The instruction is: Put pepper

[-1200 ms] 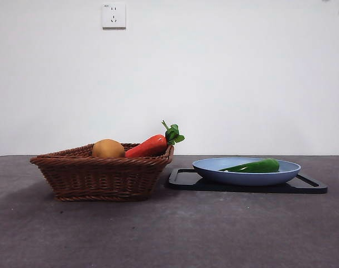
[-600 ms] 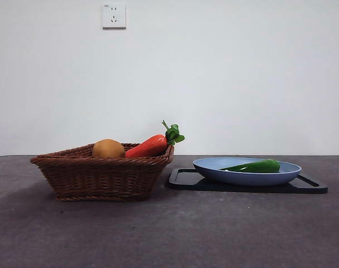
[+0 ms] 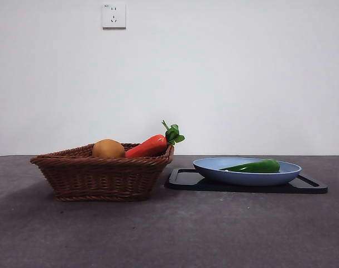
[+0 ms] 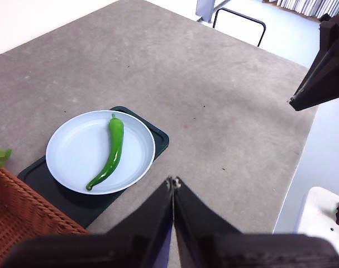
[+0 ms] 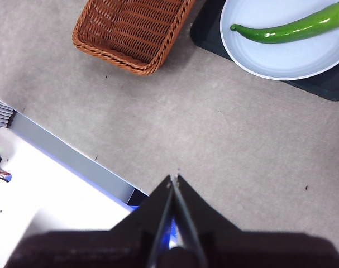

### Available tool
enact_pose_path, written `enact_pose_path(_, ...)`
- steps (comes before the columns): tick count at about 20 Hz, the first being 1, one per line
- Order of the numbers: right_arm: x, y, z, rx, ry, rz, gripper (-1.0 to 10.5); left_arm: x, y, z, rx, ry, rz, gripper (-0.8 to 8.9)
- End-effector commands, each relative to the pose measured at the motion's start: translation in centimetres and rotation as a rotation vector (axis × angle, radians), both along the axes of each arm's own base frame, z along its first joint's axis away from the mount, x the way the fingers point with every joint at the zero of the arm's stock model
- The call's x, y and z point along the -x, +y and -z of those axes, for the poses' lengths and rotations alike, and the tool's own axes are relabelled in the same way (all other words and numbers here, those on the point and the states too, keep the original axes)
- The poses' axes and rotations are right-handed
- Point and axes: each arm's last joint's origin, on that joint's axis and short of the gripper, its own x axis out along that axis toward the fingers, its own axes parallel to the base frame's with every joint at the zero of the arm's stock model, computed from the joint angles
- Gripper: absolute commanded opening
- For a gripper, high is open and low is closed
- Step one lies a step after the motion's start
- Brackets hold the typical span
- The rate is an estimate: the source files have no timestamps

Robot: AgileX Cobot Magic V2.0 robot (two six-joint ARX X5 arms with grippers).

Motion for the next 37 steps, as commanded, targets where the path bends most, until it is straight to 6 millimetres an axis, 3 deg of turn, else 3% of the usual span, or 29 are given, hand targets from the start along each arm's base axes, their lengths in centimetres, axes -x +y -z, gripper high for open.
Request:
enact_pose_path(1,0.0,0.0,-0.3,-0.001,0.005,0.004,0.1,-0.6,0.6,-0.6,-0.021,-0.079,-0.065,0.08)
enact_pose_path(6,0.0,0.0,-0.3,-0.001,0.005,0.003,0.1,-1.8,6.8,-4.0,0.119,-0.273,-0.317,0.08)
enact_pose_path(9,0.0,0.0,-0.3,-0.001,0.005,0.004,0.1,-0.6,11.4,-4.8,0.170,-0.397,-0.492,0.08)
enact_pose_path(11,0.0,0.0,-0.3,-0.001,0.005,0.003,0.1,1.0,13.8,-3.8,0.202,-0.489,-0.576,0.08)
enact_pose_path(16,0.0,0.0,-0.3,-0.001,0.005,0.003,0.1,4.7,17.4,3.5,0.191,-0.624,-0.840,0.08)
enact_pose_path(22,0.0,0.0,-0.3,-0.001,0.005,0.003,0.1,6.4,18.3,13.1,0.136,-0.547,-0.922,0.08)
enact_pose_path(25,0.0,0.0,-0.3,-0.001,0.005,0.003,0.1,6.9,18.3,16.8,0.145,-0.496,-0.937,0.08)
enact_pose_path(31,0.0,0.0,-0.3,-0.001,0.005,0.003,0.1,7.3,18.3,21.6,0.166,-0.421,-0.952,0.08)
enact_pose_path(37,0.0,0.0,-0.3,-0.001,0.005,0.003,0.1,7.5,18.3,24.1,0.169,-0.357,-0.955,0.08)
